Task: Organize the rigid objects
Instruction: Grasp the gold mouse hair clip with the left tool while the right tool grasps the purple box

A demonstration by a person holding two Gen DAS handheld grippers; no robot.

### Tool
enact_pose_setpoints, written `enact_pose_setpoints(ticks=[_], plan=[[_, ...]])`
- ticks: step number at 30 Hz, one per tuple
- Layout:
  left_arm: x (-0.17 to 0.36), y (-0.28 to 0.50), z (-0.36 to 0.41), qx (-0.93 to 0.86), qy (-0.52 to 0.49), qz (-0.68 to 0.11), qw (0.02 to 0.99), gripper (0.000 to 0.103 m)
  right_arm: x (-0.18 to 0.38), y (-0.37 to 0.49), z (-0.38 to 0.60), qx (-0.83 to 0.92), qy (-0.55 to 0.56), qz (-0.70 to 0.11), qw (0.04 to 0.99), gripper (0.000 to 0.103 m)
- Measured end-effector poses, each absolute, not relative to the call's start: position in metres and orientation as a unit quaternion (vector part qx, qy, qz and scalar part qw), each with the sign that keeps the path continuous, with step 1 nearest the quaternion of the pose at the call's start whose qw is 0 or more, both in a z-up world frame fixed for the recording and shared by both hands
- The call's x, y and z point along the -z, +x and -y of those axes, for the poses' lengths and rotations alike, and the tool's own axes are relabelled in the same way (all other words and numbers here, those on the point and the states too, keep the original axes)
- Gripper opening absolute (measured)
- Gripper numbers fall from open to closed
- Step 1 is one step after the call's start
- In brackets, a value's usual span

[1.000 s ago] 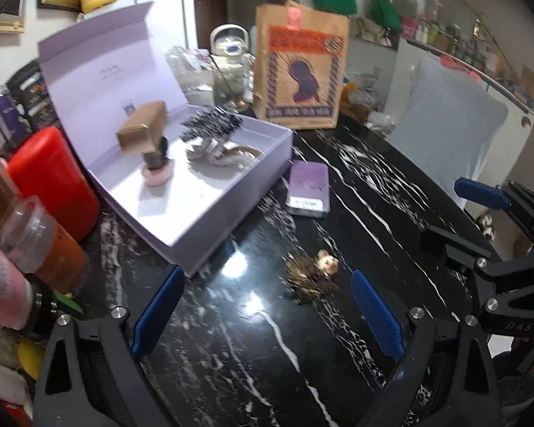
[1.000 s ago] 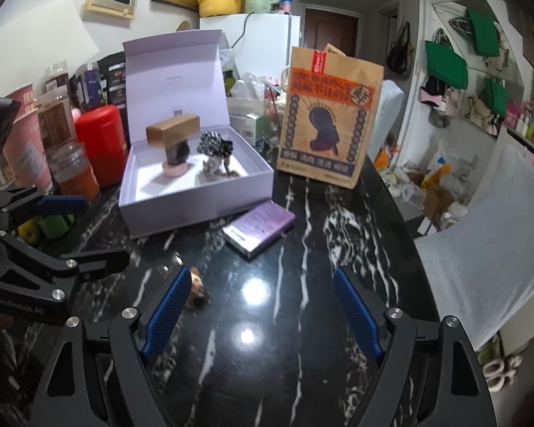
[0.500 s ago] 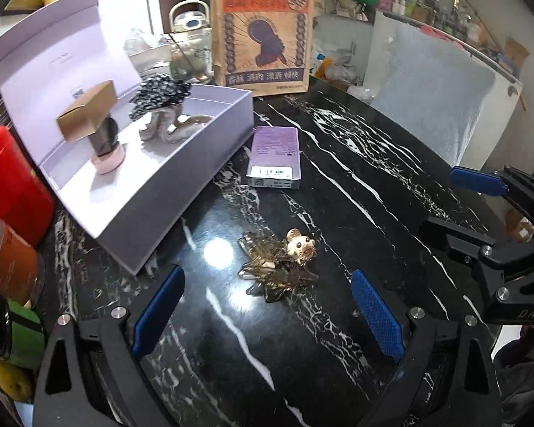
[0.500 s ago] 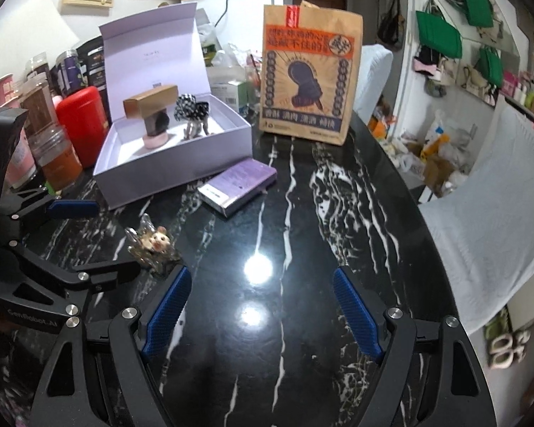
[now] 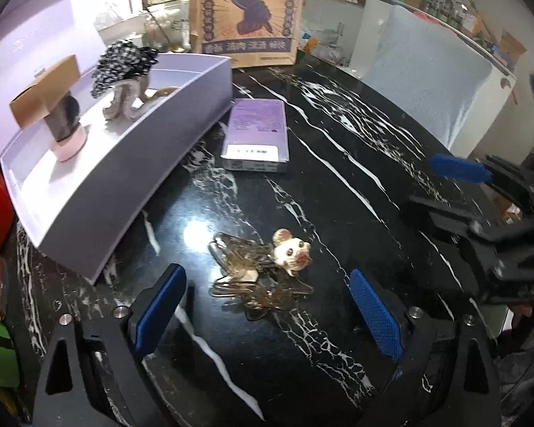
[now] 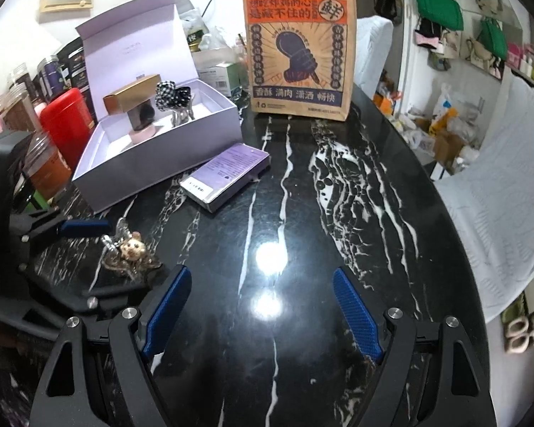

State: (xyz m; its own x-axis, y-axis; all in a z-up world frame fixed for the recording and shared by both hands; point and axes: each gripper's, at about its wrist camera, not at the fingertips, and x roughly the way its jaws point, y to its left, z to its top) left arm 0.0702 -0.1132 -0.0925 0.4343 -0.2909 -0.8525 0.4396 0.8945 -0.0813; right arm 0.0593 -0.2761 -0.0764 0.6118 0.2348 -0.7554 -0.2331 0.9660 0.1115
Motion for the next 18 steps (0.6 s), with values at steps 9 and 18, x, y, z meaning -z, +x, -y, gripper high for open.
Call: enact_pose_setpoints(ticks=[9,18], plan=[[0.094,0.072,0.112,0.213,0.098,-0.471,0.85,0.058,0.08,0.085,0.267,-0.141,0.0,-0.433,0.89,0.083],[0.091,0.066,0.097,0.216,0.101,-0.478,0.845,0.055,0.08,0.113,0.247,-0.15,0.015,-0.436,0.887,0.083]])
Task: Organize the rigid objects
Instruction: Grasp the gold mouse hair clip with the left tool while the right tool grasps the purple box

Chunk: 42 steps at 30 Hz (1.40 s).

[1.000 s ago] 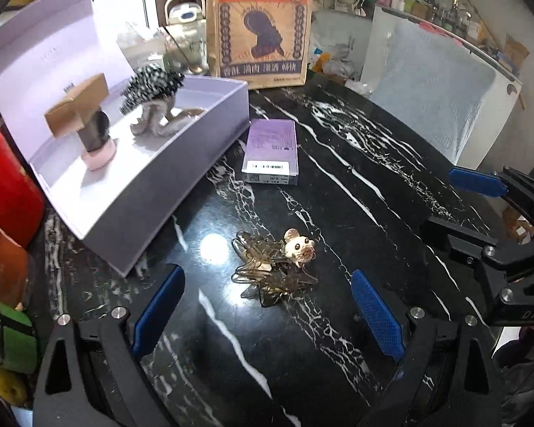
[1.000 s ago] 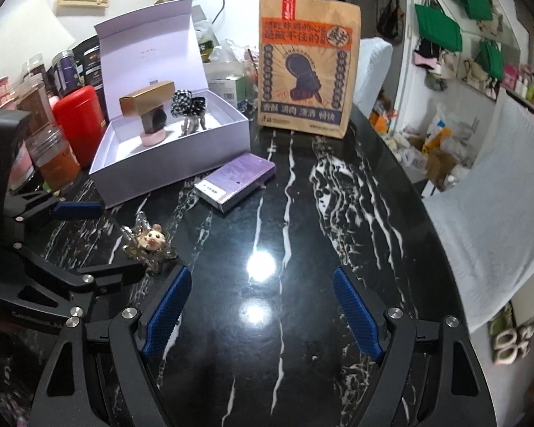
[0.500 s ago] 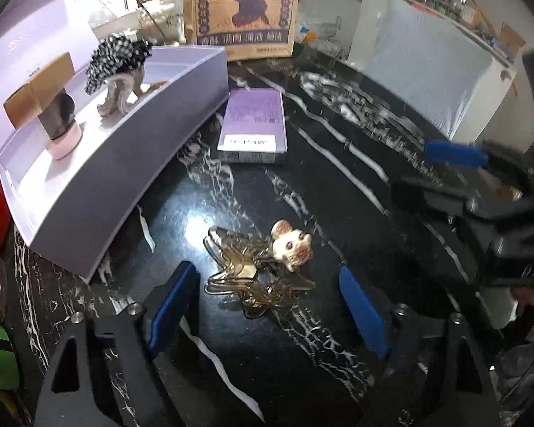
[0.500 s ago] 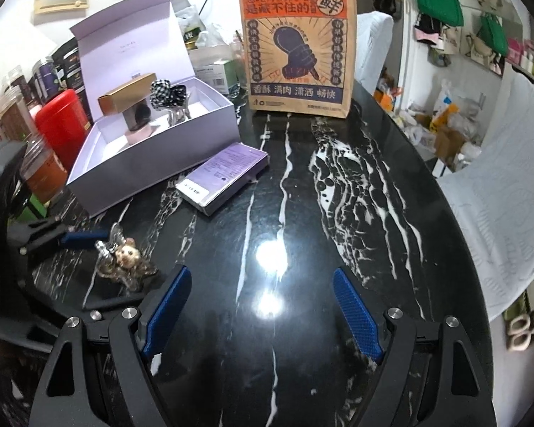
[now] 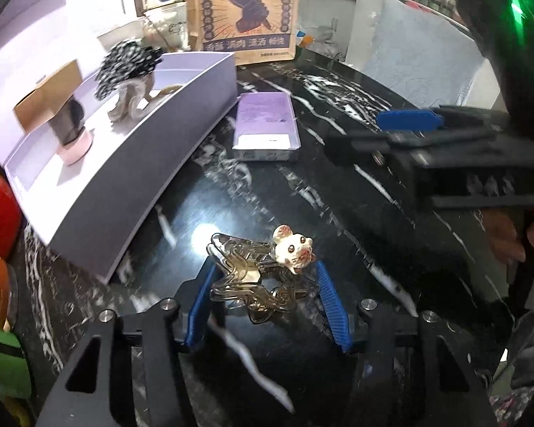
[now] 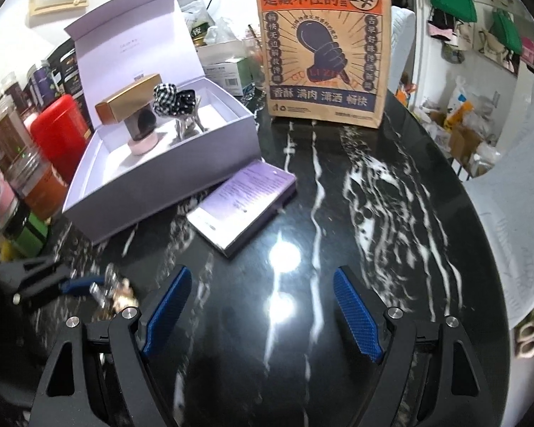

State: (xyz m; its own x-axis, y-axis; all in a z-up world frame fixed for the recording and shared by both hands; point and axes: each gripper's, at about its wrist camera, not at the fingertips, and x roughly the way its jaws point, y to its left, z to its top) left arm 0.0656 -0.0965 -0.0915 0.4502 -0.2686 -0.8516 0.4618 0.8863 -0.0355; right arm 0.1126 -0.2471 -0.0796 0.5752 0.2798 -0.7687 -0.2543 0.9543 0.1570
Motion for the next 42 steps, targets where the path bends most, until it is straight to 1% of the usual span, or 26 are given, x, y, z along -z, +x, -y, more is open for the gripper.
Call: enact_pose_setpoints(ticks=[4,10,17,24,25,26,27,28,30,36,42], plan=[[0.091,0.061,0.078,0.198,0.092,-0.484,0.847,0.055,0.082,0.127,0.231,-0.138,0.011,-0.438,0.888,0.083],[0.091,0.058,0.05,0.165,0.072,-0.485,0.856,0.055,0.089,0.15,0.211,-0.137,0.037,-0.452,0.881,0.083],[0.091,0.057,0.027,0.138,0.057,-0.48,0.864,0.055,0.095,0.168,0.19,-0.087,0.018,-0.454,0.887,0.083],[0.091,0.049,0.021,0.138,0.047,-0.476,0.867,0.055,0.106,0.182,0.183,-0.041,0.0,-0.458,0.888,0.082],[0.091,0.048,0.02,0.137,0.047,-0.476,0.867,0.055,0.106,0.182,0.183,-0.038,-0.002,-0.459,0.888,0.081],[0.091,0.048,0.02,0.136,0.046,-0.476,0.868,0.055,0.105,0.181,0.184,-0.037,-0.003,-0.457,0.889,0.073],[0.092,0.049,0.02,0.136,0.044,-0.476,0.868,0.055,0.103,0.179,0.185,-0.033,-0.004,-0.455,0.89,0.062],[0.092,0.05,0.02,0.134,0.042,-0.476,0.868,0.055,0.103,0.178,0.185,-0.03,-0.004,-0.455,0.89,0.062],[0.092,0.05,0.02,0.132,0.041,-0.476,0.869,0.055,0.101,0.175,0.189,-0.036,0.002,-0.456,0.889,0.057],[0.092,0.045,0.019,0.132,0.037,-0.473,0.87,0.055,0.098,0.154,0.196,-0.057,-0.002,-0.461,0.886,0.054],[0.093,0.041,0.022,0.135,0.036,-0.468,0.872,0.055,0.096,0.112,0.203,-0.09,-0.004,-0.47,0.878,0.054]])
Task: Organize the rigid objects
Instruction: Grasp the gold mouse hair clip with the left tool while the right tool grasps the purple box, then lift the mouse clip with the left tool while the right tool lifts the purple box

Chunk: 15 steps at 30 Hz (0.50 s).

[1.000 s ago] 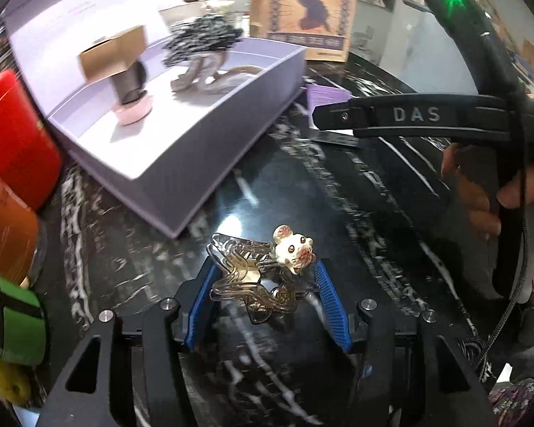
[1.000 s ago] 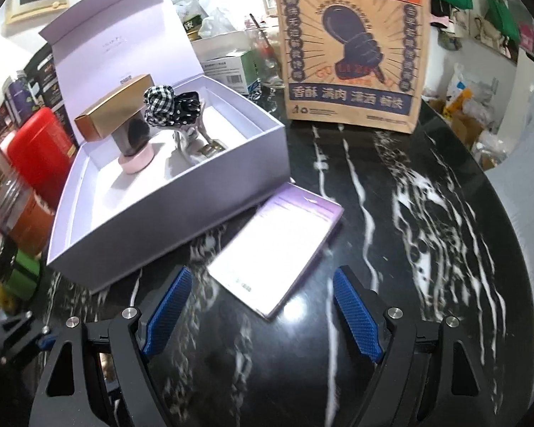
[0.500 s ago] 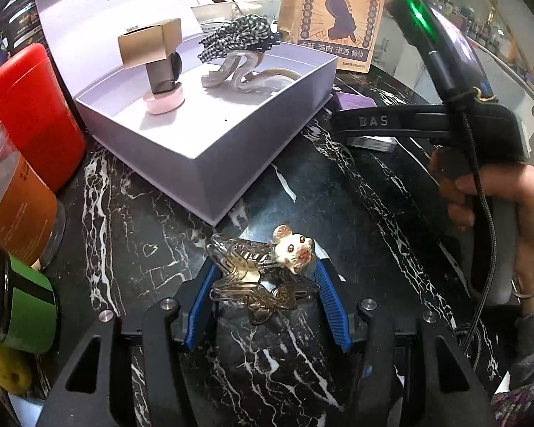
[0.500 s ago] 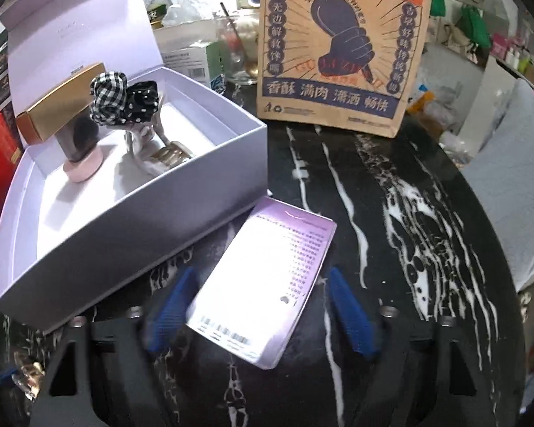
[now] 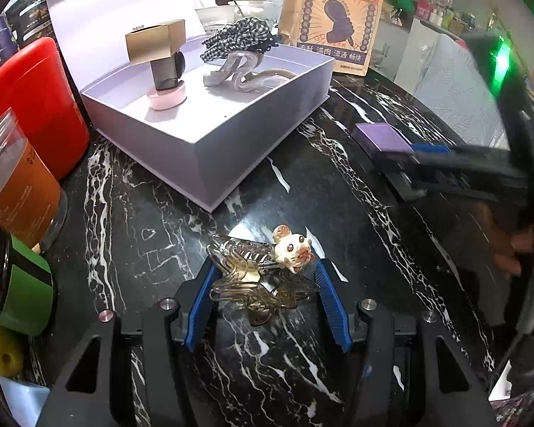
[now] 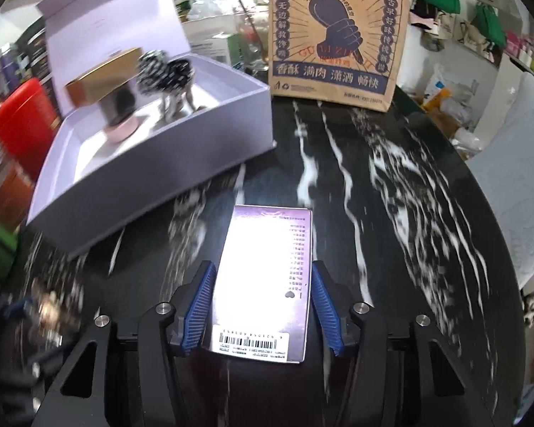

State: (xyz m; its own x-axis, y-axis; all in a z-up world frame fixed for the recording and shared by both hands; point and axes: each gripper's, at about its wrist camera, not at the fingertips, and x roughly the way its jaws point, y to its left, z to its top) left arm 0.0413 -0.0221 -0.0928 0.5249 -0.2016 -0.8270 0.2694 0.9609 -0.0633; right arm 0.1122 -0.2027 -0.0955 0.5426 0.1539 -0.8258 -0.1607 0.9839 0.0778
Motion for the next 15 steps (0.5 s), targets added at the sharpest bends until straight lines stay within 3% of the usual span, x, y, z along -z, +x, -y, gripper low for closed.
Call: enact_pose_setpoints(ticks=[15], plan=[[0.093,0.012,0.033,0.168,0.041,-0.46,0.871,0.055,0.094,0.011,0.199,-0.137,-0.052,-0.476,0.867,0.056]])
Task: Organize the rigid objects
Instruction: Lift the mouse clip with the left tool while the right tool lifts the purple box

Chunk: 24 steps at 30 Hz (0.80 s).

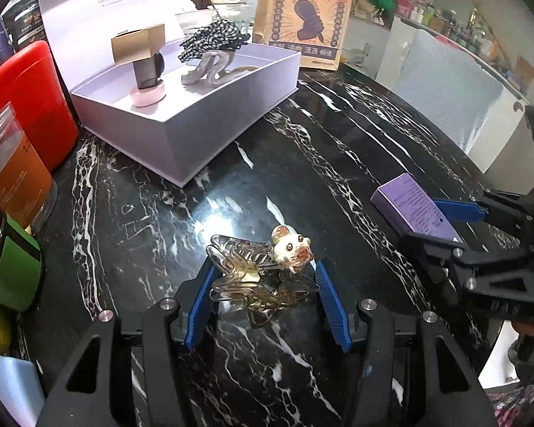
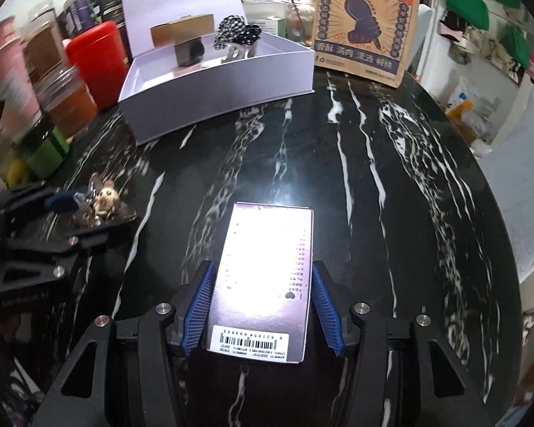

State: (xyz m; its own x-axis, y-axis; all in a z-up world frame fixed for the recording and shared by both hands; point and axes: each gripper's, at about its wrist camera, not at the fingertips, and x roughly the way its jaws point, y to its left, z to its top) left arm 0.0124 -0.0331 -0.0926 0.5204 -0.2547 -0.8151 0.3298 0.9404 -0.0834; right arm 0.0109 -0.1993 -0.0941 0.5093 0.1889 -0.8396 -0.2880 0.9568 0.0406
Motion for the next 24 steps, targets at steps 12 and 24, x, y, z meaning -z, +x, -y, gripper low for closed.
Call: enact_pose_setpoints(ticks=[12,24], plan=[[0.0938,0.0102,0.0414,0.154,0.06,-0.453,0.876,0.055,0.0982,0.0088,0.1914,-0.124,-0.06,-0.452,0.881,0.066],[0.0933,0.0082,0.042,0.154,0.052,-0.458,0.874,0.055,0.0971,0.0077,0.191,-0.128,-0.057,-0.446,0.884,0.051]])
